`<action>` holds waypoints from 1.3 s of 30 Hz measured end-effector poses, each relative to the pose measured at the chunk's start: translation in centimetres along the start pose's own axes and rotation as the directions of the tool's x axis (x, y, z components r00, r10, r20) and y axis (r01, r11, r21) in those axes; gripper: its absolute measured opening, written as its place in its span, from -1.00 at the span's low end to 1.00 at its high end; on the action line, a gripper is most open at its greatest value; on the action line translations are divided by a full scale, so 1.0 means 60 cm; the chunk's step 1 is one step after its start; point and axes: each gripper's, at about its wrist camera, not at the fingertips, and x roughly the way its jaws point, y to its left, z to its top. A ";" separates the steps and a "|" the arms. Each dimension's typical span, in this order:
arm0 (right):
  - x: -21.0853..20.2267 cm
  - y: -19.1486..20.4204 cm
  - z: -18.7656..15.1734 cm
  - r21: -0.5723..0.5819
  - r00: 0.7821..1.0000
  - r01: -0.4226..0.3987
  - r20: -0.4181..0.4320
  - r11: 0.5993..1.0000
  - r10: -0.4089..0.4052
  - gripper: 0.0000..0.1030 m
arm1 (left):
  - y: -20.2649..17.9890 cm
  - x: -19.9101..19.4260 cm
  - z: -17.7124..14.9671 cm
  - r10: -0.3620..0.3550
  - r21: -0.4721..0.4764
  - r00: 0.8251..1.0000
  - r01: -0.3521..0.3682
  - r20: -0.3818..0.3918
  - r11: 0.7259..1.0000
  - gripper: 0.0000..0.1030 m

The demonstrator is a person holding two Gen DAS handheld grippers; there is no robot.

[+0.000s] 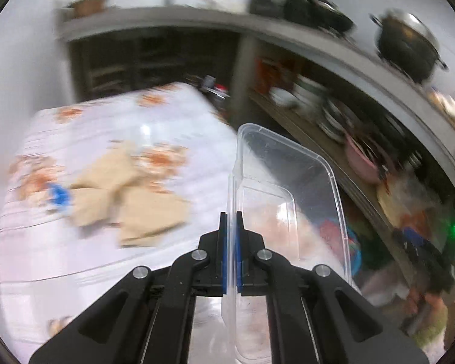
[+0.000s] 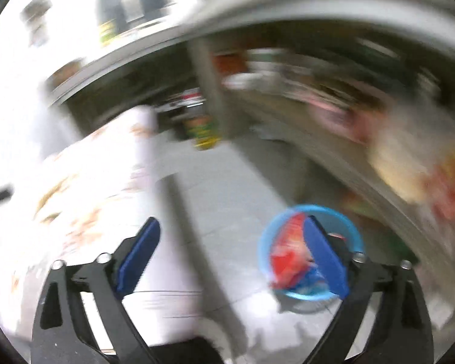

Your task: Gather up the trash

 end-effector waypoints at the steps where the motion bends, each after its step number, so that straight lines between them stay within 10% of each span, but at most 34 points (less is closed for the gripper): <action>1: 0.006 0.038 0.002 -0.049 0.999 -0.037 -0.014 0.998 0.037 0.86 | 0.023 -0.016 -0.003 0.019 -0.023 1.000 -0.019 0.016 1.000 -0.94; 5: 0.070 0.231 -0.007 -0.245 0.971 -0.196 -0.184 0.950 0.153 0.85 | 0.096 -0.062 -0.023 0.072 -0.097 0.996 -0.067 0.050 0.993 -0.94; 10: 0.189 0.394 -0.042 -0.395 0.925 -0.238 -0.372 0.887 0.082 0.85 | 0.162 -0.093 -0.055 0.108 -0.178 0.993 -0.097 0.054 0.979 -0.94; 16: 0.235 0.493 -0.048 -0.464 0.925 -0.291 -0.359 0.837 0.123 0.85 | 0.206 -0.102 -0.072 0.130 -0.228 0.990 -0.115 0.052 0.967 -0.94; 39: 0.238 0.495 -0.039 -0.456 0.935 -0.296 -0.320 0.839 0.156 0.86 | 0.126 -0.093 0.024 0.176 -0.131 0.980 -0.163 0.096 0.978 -0.93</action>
